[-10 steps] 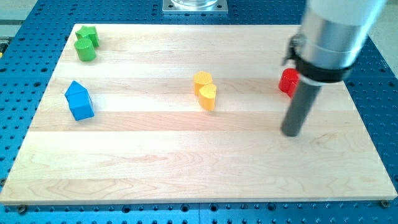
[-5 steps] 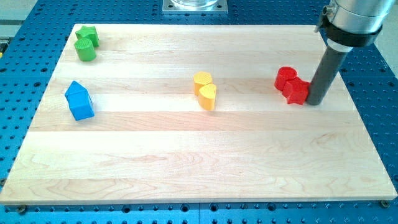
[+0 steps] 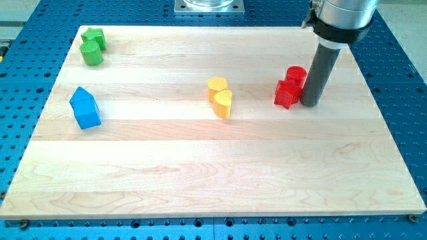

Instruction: Separate the red blocks

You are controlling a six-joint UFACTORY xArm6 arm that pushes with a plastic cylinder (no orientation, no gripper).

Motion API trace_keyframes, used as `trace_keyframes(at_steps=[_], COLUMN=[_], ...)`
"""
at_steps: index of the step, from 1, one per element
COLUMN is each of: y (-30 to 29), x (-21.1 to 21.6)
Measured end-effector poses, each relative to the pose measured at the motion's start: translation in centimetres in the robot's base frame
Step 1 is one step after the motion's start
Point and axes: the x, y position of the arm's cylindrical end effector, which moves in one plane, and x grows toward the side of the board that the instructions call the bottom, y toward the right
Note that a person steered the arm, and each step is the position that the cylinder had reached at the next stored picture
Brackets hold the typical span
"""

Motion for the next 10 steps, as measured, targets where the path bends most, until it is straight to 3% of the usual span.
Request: trace_keyframes(at_steps=[6,8,10], y=[4.0,4.8,-2.4], x=[0.1,-3.8,-3.9])
